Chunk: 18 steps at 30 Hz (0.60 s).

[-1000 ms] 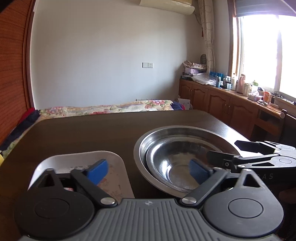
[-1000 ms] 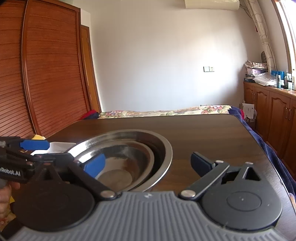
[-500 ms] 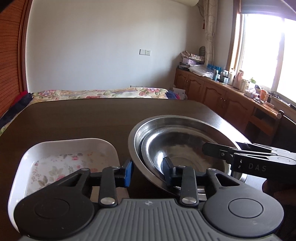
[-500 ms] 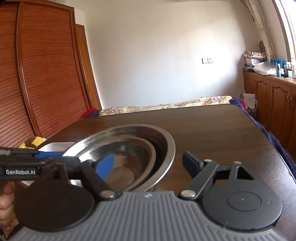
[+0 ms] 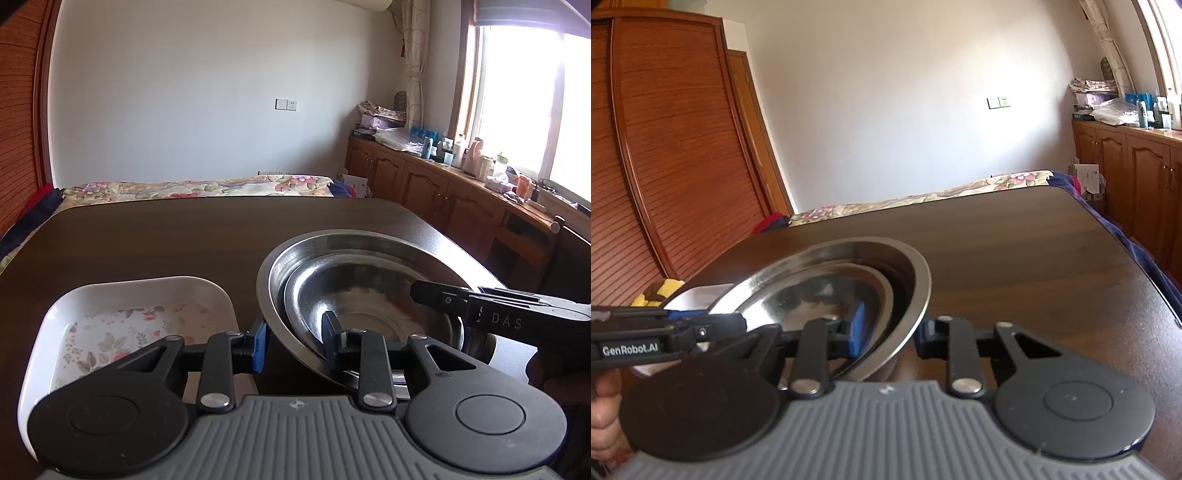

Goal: Organize plates and bowls

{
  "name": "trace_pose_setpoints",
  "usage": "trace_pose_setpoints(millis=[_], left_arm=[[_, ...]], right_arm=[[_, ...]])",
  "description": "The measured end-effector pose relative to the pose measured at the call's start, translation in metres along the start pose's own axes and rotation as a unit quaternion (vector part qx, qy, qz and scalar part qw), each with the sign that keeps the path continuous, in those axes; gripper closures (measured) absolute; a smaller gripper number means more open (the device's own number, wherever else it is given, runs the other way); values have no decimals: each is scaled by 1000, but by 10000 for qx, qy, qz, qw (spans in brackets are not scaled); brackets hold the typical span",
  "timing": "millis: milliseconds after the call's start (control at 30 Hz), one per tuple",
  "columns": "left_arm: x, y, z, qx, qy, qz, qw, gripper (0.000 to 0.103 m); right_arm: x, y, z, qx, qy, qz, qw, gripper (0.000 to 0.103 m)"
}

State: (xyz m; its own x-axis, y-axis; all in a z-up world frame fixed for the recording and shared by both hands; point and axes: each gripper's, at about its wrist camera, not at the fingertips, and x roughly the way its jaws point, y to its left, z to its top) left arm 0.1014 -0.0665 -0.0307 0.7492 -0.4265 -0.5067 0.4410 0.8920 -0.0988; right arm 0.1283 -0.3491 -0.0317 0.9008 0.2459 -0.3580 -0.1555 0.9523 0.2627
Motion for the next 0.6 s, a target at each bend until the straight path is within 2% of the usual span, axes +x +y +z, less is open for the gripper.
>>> trace_pose_setpoints(millis=[200,600], left_arm=[[-6,6,2,-26,-101,-29,9999,70],[-46,16,20,41,-548,117,9984,70]], right_arm=[[-4,0,-1,-3,-116,-19,9999,76],[-16,9,16,-6,-366,178,9992,77]])
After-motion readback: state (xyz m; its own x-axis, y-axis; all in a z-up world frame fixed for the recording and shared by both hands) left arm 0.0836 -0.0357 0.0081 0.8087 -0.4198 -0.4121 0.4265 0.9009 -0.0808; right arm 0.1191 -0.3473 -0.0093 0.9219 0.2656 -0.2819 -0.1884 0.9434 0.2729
